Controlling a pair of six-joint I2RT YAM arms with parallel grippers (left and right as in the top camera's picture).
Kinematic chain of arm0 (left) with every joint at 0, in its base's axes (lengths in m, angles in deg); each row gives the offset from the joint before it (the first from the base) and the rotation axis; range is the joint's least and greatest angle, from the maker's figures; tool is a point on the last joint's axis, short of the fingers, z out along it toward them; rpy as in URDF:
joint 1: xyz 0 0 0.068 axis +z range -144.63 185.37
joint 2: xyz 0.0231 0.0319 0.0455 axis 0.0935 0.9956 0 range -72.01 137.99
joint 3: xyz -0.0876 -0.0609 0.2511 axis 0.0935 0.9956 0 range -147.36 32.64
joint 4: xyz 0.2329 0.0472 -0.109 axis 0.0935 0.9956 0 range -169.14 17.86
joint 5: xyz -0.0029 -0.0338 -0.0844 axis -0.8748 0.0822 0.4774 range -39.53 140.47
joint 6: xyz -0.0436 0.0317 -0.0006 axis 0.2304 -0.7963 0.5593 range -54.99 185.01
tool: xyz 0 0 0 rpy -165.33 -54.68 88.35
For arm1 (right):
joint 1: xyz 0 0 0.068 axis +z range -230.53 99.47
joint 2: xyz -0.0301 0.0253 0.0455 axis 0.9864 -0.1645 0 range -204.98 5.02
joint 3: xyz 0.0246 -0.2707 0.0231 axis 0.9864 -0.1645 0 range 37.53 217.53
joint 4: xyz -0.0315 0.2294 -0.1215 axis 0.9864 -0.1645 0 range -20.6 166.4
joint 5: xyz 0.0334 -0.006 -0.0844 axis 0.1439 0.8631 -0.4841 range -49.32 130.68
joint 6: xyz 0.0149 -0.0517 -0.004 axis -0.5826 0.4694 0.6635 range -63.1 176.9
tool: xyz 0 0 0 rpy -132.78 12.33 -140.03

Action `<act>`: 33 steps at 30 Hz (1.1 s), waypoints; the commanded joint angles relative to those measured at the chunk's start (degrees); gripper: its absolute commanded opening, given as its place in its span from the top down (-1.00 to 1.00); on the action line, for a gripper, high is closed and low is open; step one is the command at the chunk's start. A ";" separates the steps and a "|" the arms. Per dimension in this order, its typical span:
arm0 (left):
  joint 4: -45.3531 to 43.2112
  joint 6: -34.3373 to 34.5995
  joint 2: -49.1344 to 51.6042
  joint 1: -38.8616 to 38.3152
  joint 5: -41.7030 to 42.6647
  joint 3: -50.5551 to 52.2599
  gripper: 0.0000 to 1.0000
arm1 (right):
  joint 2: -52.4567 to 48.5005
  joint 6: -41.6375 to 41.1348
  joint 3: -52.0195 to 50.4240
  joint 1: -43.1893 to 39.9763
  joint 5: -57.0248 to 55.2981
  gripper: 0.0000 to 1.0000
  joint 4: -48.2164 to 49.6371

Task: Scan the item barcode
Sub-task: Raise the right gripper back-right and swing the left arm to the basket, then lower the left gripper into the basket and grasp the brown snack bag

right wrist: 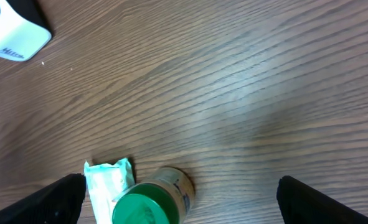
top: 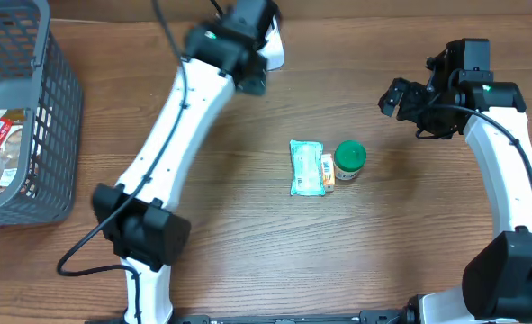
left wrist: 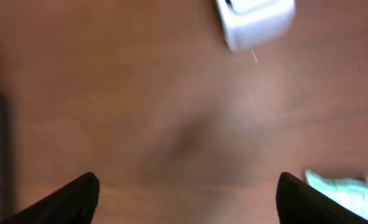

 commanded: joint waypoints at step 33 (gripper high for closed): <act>2.45 -13.79 -0.28 57.00 12.17 -9.44 -1.00 | 0.46 -0.35 0.52 -0.44 1.03 -1.00 0.33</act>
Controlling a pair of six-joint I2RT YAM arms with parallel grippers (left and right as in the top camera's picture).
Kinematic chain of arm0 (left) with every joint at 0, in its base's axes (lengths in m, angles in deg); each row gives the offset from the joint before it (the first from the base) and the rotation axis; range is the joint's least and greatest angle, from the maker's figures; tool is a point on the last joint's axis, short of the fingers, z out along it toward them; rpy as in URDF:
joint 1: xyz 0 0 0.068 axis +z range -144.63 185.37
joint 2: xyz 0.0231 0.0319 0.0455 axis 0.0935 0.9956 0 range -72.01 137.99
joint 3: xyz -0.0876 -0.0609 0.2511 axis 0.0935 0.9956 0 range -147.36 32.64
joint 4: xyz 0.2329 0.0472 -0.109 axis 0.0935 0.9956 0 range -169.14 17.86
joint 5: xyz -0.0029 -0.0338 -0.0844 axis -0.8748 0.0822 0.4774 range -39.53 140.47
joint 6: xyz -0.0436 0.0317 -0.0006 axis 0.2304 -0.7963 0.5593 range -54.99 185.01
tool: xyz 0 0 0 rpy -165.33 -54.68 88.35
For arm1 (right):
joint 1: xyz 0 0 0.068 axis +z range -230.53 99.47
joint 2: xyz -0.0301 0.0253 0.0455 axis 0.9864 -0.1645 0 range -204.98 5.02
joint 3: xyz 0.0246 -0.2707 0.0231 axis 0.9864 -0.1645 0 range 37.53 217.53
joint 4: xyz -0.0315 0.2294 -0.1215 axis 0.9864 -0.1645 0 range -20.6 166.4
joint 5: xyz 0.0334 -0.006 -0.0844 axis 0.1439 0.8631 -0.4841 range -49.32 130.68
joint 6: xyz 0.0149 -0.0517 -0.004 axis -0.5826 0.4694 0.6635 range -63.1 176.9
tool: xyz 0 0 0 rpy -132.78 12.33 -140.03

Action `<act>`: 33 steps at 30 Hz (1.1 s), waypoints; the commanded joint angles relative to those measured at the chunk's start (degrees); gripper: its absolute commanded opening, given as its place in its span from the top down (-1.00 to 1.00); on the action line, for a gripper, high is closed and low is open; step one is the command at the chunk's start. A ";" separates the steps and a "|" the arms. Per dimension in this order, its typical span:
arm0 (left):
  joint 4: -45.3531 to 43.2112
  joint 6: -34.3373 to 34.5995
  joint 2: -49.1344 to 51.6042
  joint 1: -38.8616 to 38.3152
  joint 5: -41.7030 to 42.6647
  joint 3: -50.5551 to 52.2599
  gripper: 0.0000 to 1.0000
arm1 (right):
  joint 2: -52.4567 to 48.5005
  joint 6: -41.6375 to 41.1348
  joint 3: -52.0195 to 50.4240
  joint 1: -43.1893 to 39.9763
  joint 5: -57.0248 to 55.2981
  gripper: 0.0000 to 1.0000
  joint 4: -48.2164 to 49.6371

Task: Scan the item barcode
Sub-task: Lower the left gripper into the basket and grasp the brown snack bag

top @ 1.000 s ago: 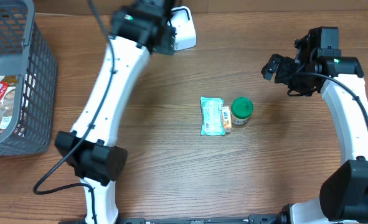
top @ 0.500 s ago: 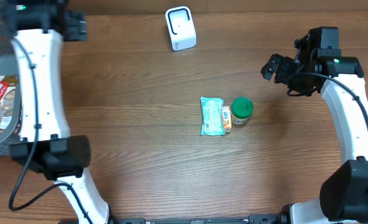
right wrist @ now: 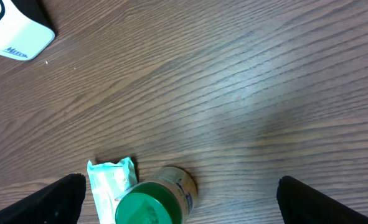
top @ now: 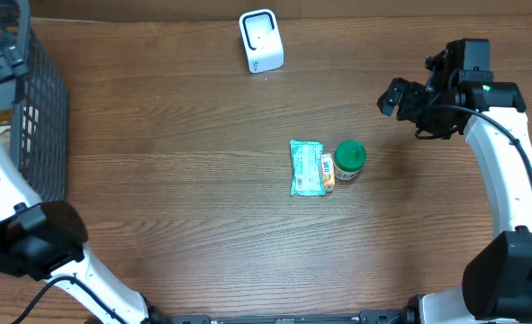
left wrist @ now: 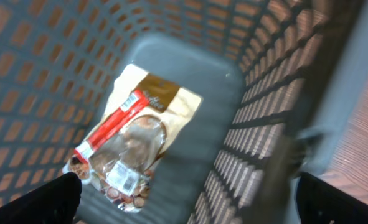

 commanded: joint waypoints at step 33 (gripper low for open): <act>-5.60 -3.96 1.99 14.73 8.85 7.82 -1.00 | 0.46 -0.33 0.52 -0.44 0.48 -1.00 0.28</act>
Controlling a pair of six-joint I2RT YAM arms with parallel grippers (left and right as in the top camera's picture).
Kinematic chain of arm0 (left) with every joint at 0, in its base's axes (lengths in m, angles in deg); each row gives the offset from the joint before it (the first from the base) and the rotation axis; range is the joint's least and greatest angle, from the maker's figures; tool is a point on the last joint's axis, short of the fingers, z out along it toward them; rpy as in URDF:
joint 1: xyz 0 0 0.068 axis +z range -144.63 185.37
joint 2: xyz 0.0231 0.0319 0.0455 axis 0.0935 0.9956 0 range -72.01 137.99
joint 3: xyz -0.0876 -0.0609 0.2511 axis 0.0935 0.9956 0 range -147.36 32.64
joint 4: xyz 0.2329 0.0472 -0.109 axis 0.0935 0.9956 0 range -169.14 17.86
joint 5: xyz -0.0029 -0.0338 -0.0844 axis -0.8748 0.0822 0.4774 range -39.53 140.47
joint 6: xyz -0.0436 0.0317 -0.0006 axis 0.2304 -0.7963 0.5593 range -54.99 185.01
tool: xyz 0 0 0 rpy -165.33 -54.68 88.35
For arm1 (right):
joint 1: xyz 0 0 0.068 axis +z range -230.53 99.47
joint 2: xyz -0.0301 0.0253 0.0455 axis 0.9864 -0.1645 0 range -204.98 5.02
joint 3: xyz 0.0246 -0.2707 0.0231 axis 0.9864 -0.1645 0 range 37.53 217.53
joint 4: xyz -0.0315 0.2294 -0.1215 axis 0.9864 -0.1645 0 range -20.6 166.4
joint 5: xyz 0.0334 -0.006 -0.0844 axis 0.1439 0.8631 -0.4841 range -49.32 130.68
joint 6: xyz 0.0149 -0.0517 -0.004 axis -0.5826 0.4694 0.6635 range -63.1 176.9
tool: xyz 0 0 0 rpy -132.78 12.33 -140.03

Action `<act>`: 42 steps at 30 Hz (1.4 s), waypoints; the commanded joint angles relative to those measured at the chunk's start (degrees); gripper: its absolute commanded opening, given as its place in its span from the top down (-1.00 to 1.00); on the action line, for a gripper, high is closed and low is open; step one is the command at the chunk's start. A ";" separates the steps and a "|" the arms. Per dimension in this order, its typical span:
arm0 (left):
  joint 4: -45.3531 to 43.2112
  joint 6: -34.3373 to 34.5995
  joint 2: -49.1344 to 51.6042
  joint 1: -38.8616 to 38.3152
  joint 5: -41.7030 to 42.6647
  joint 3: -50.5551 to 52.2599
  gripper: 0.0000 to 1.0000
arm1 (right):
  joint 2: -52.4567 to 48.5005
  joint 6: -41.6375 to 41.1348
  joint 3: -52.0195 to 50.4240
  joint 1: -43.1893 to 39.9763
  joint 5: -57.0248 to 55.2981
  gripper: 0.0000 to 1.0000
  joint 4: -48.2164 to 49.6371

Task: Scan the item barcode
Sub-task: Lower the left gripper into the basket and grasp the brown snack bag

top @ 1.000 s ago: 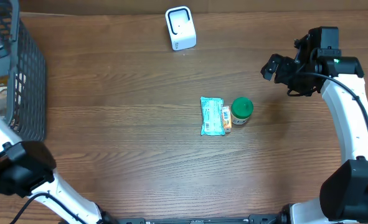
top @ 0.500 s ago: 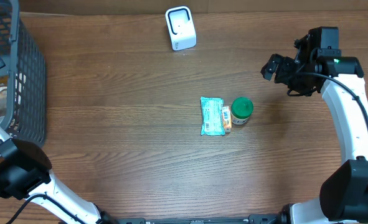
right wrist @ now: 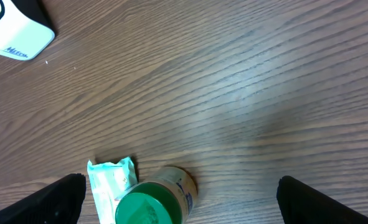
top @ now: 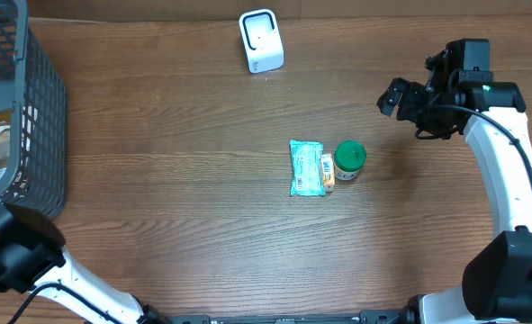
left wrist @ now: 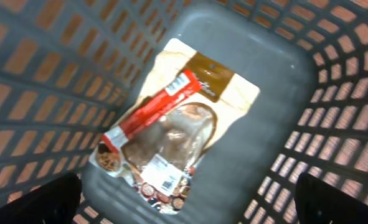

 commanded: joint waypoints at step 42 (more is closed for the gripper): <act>-37.55 -26.58 10.95 5.53 9.27 32.76 -1.00 | 0.46 -0.28 0.52 -0.44 0.48 -1.00 0.31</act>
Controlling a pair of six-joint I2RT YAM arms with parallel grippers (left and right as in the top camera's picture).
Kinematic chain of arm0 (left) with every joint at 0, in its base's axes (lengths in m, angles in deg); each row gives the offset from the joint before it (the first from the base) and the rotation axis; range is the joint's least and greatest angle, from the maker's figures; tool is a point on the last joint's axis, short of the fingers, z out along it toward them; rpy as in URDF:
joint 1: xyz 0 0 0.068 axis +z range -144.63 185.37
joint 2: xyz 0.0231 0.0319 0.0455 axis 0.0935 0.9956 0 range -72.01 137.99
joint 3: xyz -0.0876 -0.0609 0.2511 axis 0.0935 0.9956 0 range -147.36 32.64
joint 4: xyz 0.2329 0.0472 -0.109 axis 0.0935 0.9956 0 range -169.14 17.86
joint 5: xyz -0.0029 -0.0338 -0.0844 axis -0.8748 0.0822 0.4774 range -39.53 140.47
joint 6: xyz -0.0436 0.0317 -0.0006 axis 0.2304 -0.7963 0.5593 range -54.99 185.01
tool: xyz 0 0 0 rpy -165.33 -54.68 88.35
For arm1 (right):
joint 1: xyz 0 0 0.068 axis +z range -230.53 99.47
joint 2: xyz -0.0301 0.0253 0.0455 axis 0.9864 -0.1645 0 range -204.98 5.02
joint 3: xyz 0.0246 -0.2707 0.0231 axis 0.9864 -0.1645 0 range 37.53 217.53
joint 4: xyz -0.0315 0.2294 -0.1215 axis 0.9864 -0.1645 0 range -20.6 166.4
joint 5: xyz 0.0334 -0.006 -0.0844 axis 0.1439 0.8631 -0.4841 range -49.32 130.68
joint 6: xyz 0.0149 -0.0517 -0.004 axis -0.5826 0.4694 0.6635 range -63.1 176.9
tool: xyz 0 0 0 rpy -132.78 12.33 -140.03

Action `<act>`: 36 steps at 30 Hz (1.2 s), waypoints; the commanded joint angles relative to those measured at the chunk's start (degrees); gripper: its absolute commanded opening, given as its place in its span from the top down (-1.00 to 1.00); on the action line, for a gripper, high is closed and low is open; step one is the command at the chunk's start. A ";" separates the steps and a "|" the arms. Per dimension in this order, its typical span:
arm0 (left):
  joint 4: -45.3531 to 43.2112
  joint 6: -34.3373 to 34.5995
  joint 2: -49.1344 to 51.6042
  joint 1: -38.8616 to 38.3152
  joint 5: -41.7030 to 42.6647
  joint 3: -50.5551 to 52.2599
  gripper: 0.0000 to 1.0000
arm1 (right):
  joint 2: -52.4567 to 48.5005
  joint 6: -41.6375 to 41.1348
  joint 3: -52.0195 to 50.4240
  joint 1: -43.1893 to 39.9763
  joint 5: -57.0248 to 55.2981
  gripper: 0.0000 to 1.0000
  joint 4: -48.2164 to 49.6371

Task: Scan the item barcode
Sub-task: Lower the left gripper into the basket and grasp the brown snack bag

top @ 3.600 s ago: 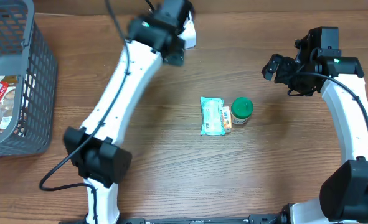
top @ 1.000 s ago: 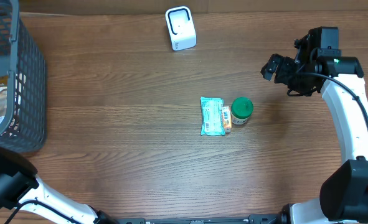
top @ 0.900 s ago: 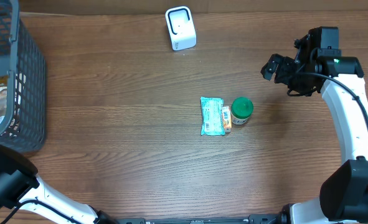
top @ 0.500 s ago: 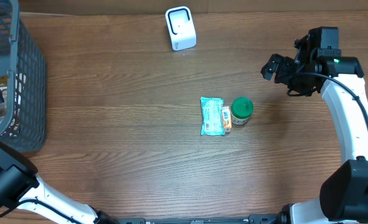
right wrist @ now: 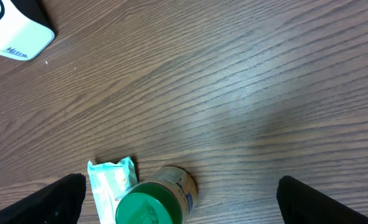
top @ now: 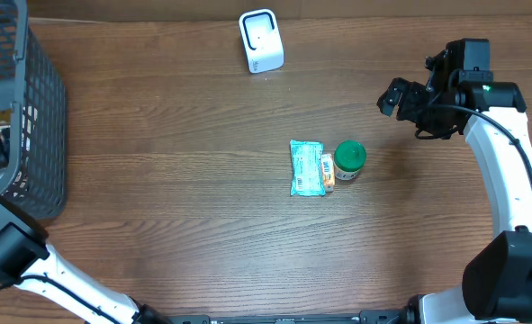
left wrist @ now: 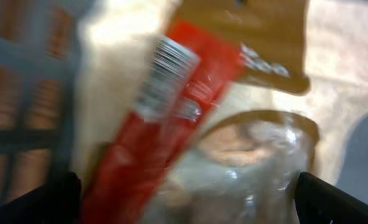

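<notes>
A snack pouch (left wrist: 233,137) with a red barcoded strip (left wrist: 171,106) and a brown label fills the left wrist view, blurred. My left gripper (left wrist: 187,205) stands open just above it, one fingertip at each bottom corner. In the overhead view that gripper is down inside the grey basket (top: 40,126). The white scanner (top: 261,40) stands at the table's back. My right gripper (top: 408,99) hangs open above the wood, right of the scanner, with nothing between its fingers.
Mid-table lie a teal packet (top: 306,167), a small orange item (top: 328,171) and a green-lidded jar (top: 349,158). The right wrist view shows the jar (right wrist: 152,202), the packet (right wrist: 111,180) and the scanner (right wrist: 15,31).
My left gripper has gone down inside the basket: the pouch lay well below it then and now fills the wrist view. The right arm has not moved.
My left arm was first up by the scanner at the back of the table. Then it was over the basket at the far left, the pouch in sight below. It stood lower in the basket each time since, and is now just over the pouch.
</notes>
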 commanded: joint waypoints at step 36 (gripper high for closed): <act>2.97 31.12 -32.48 -8.81 -3.54 -0.55 0.92 | 0.46 -0.17 0.52 -0.44 0.46 -1.00 0.33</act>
